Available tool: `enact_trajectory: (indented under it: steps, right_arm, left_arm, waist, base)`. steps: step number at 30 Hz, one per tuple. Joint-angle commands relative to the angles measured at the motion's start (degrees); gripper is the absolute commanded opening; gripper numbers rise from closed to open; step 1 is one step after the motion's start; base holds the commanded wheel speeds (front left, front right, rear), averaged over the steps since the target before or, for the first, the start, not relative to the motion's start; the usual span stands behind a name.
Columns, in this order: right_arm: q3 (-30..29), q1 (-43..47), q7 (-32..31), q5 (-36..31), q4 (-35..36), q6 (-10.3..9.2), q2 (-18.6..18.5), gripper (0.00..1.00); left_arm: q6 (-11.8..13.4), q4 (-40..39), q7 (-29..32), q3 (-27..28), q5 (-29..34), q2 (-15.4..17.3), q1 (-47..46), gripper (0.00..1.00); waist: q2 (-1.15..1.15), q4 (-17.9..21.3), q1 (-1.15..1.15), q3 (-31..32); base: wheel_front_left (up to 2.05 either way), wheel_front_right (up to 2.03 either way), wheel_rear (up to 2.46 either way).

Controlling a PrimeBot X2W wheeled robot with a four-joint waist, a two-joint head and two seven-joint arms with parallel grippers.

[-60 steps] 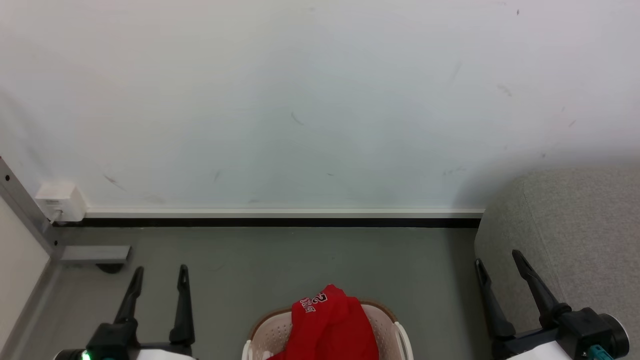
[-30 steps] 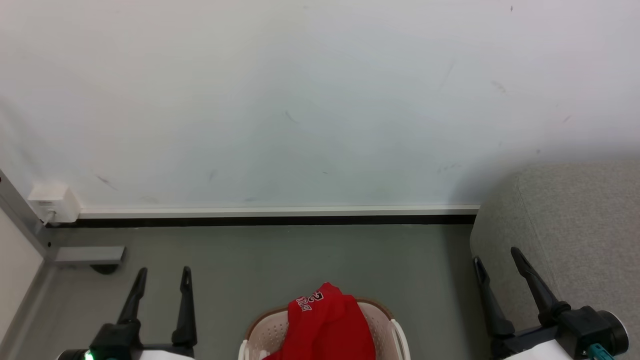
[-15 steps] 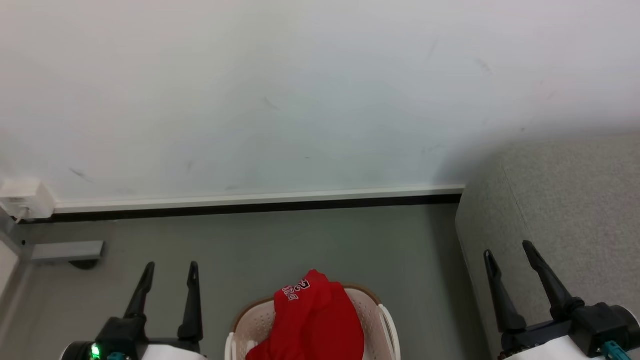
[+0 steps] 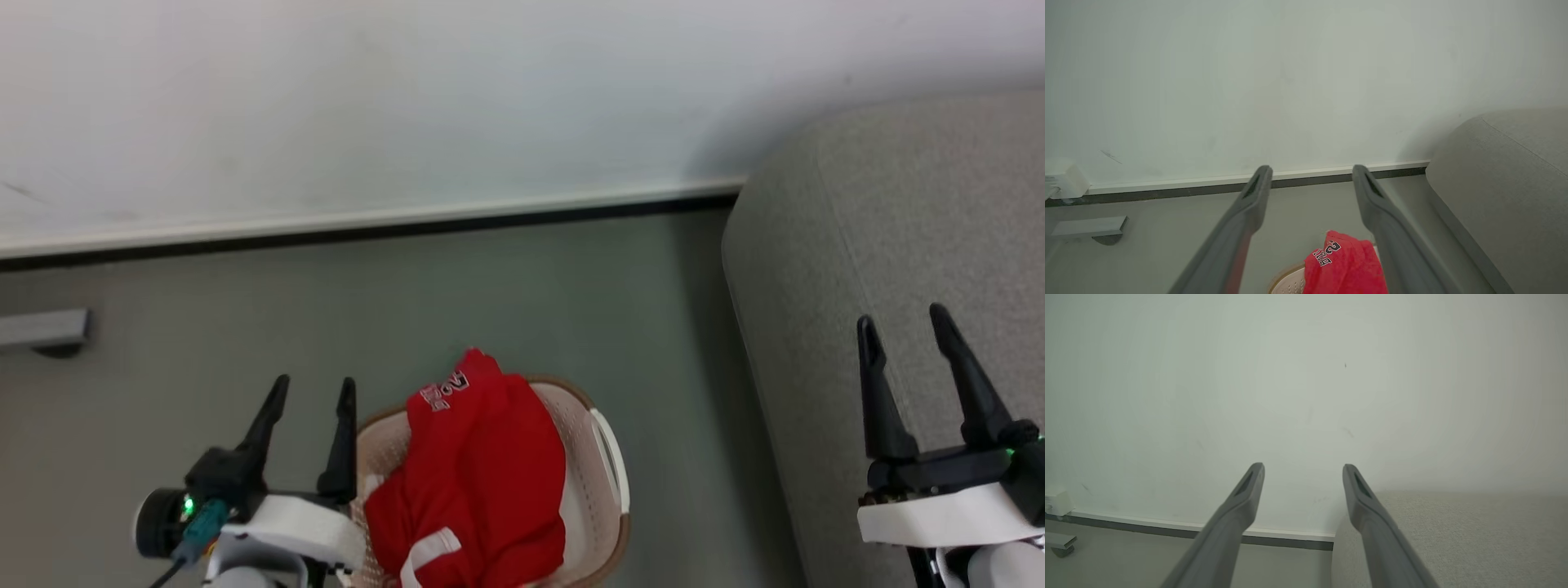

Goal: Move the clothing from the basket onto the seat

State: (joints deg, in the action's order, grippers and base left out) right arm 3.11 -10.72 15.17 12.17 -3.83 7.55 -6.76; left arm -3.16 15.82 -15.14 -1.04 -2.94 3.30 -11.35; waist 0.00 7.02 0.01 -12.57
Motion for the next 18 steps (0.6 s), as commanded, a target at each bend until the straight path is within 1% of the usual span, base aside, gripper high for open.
enact_trajectory:
  steps: [1, 8, 18]
  right_arm:
    - [-0.3, -0.85, -0.03, -0.42, 0.29, -0.12, 0.27, 1.0]
    - [-1.41, -3.8, -0.03, 0.38, 2.64, -0.12, 1.08, 1.0]
    - [-2.35, -7.81, -0.03, 1.42, 5.78, -0.12, 2.61, 1.0]
  left_arm:
    - [-0.46, 0.66, -0.02, -0.13, -0.08, 0.47, -1.36, 1.0]
    - [-2.39, 15.65, 0.48, -2.07, -0.82, 1.32, -10.05, 1.0]
    - [-3.19, 37.62, 7.03, -3.69, -1.11, 3.24, -21.85, 1.0]
  waist:
    - [0.0, 1.76, -0.01, -3.67]
    - [0.0, 4.49, -0.01, -10.69]
    - [0.0, 8.82, -0.01, -19.29]
  base:
    - [0.0, 0.0, 0.0]
    - [0.0, 0.0, 0.0]
    - [0.0, 0.0, 0.0]
